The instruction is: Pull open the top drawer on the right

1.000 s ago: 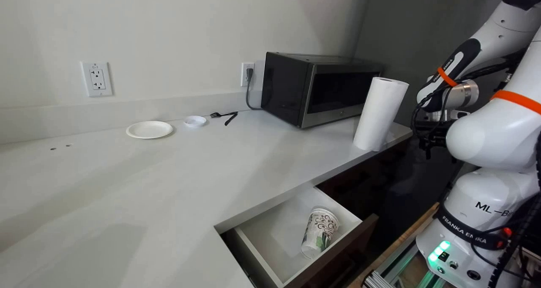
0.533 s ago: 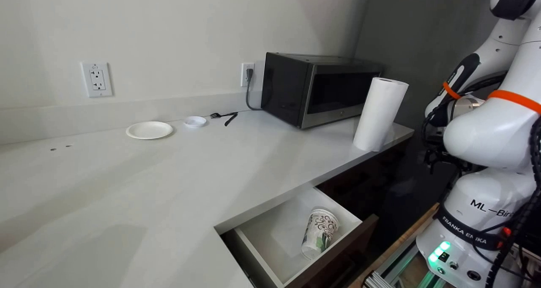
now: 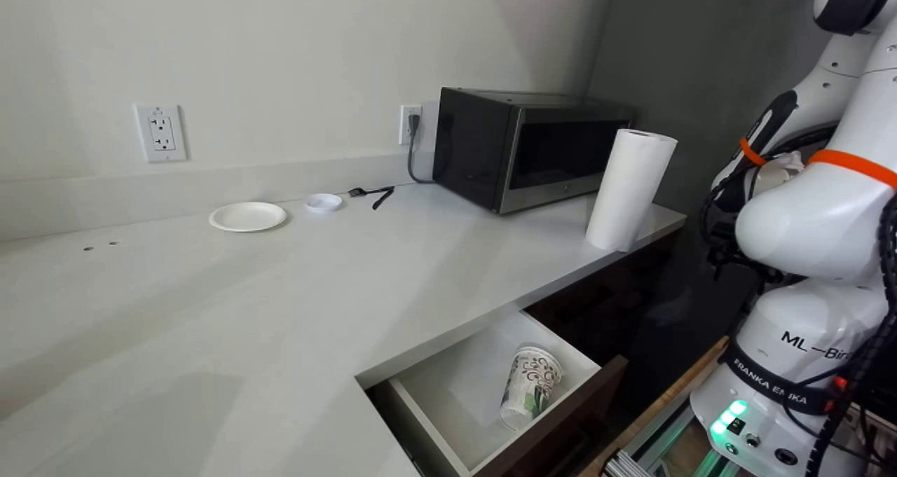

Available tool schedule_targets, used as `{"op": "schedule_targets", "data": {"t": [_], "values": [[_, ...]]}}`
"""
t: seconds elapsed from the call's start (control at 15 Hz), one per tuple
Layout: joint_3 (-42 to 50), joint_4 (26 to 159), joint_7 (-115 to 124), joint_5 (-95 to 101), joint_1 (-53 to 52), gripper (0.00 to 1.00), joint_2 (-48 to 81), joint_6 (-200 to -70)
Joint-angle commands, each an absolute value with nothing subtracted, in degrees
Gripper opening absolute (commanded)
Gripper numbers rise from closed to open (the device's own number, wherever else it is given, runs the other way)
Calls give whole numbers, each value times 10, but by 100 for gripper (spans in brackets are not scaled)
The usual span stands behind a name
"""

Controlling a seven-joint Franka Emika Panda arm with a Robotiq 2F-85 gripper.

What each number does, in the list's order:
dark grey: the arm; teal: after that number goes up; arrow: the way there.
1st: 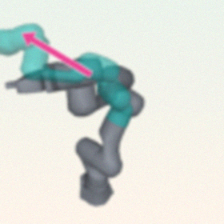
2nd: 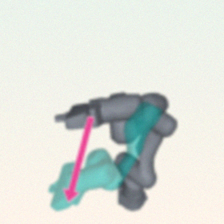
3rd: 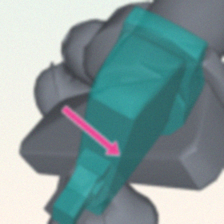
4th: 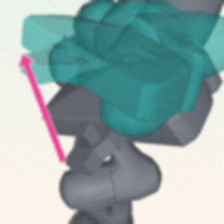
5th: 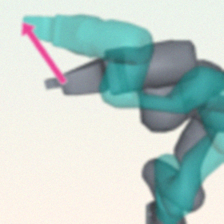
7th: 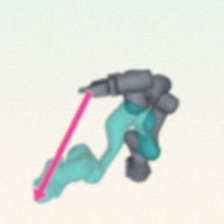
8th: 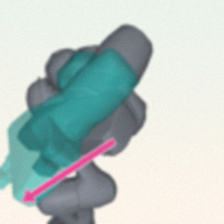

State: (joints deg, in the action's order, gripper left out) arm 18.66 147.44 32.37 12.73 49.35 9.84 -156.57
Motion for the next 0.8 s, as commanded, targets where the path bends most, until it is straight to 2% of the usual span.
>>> {"op": "schedule_targets", "data": {"t": [0.0,0.2,0.4,0.47,0.73], "values": [[201,1476,278,-15,465,100,128,-1630],[93,1454,190,-149,563,100,135,-1592],[39,1415,92,-273,609,100,160,-1559],[75,1402,72,-286,576,100,170,-1537],[105,1408,82,-269,551,100,162,-1532]]}}
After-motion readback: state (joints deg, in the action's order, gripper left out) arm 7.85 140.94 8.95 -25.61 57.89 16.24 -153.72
